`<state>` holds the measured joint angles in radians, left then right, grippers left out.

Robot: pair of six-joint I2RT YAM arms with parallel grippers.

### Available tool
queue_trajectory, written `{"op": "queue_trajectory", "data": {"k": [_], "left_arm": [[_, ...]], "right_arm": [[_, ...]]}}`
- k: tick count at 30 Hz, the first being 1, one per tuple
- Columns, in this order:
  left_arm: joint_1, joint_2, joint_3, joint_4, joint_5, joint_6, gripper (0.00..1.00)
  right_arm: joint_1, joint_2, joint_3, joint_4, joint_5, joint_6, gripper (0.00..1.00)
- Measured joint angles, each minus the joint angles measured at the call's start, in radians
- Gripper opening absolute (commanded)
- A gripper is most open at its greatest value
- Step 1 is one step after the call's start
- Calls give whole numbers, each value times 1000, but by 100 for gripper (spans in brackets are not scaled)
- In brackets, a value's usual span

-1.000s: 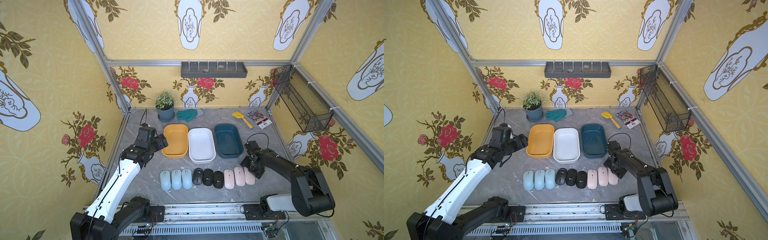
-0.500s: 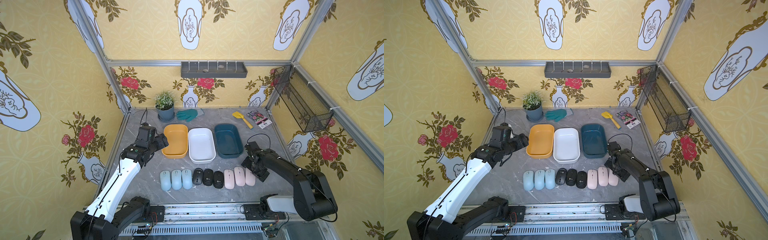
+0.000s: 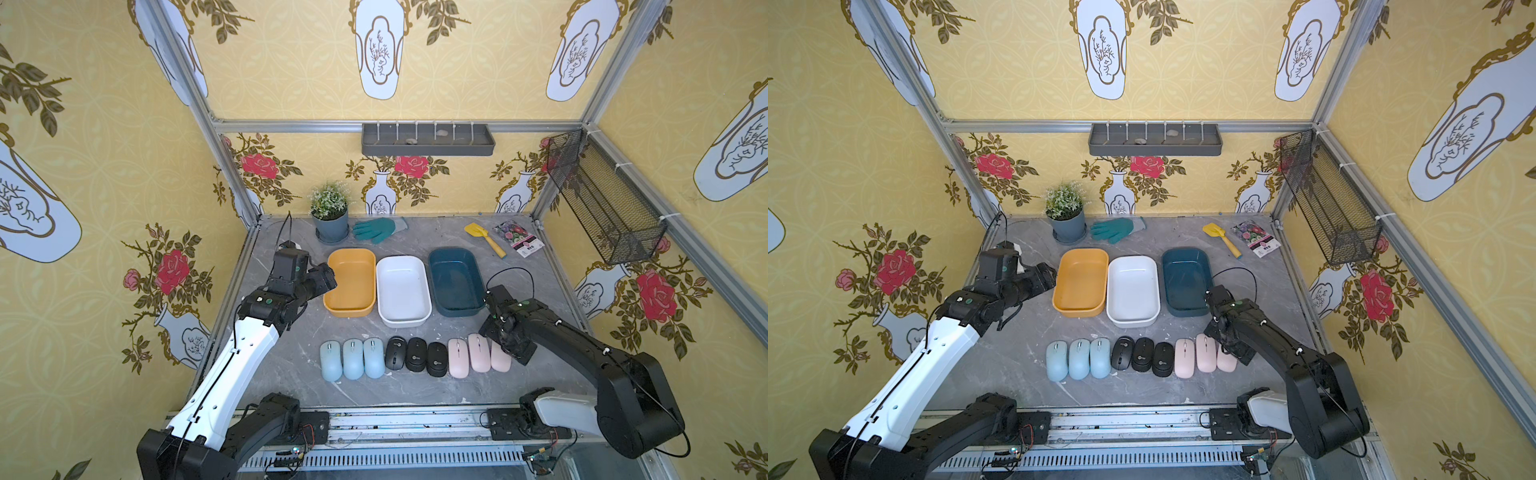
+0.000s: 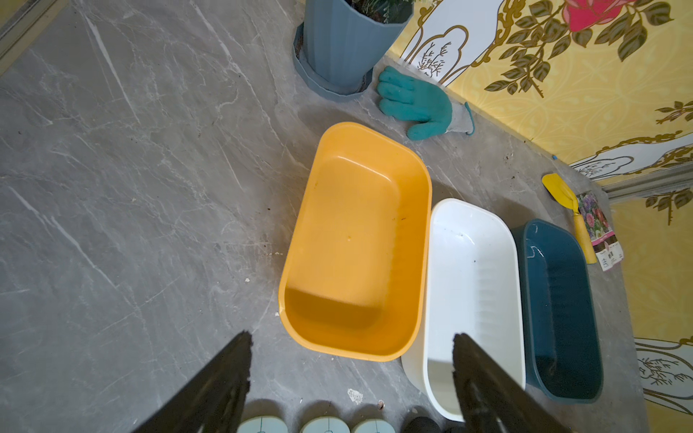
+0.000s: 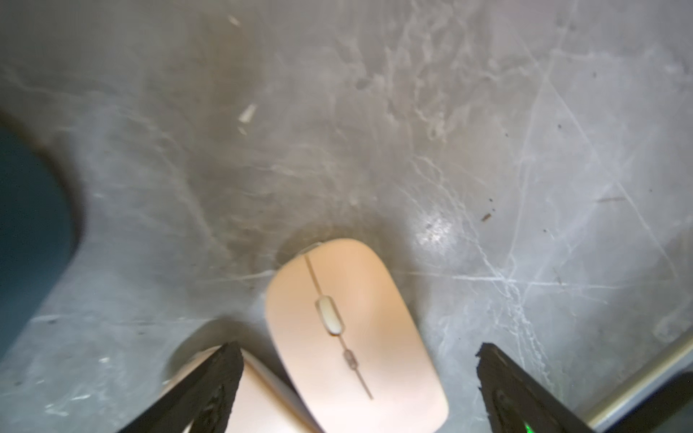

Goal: Place the mice by color into the storage box
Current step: Adjust the mouse at the center of the board.

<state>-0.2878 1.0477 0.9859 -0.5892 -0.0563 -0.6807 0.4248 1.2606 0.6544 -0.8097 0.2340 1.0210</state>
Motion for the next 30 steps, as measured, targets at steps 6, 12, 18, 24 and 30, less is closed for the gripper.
{"op": "queue_trajectory", "data": {"k": [6, 12, 18, 24, 30], "left_arm": [[0, -2, 0, -2, 4, 0, 85], [-3, 15, 0, -2, 12, 0, 85], [-7, 26, 0, -2, 16, 0, 85], [-7, 30, 0, -1, 15, 0, 85], [-7, 31, -2, 2, 11, 0, 85]], "right_arm": [[0, 8, -31, 17, -19, 7, 97], [-8, 39, -48, 46, -38, 10, 93], [-67, 53, -44, 79, -67, -12, 95], [-79, 98, -26, 114, -81, -39, 85], [-71, 101, -25, 142, -90, -53, 71]]}}
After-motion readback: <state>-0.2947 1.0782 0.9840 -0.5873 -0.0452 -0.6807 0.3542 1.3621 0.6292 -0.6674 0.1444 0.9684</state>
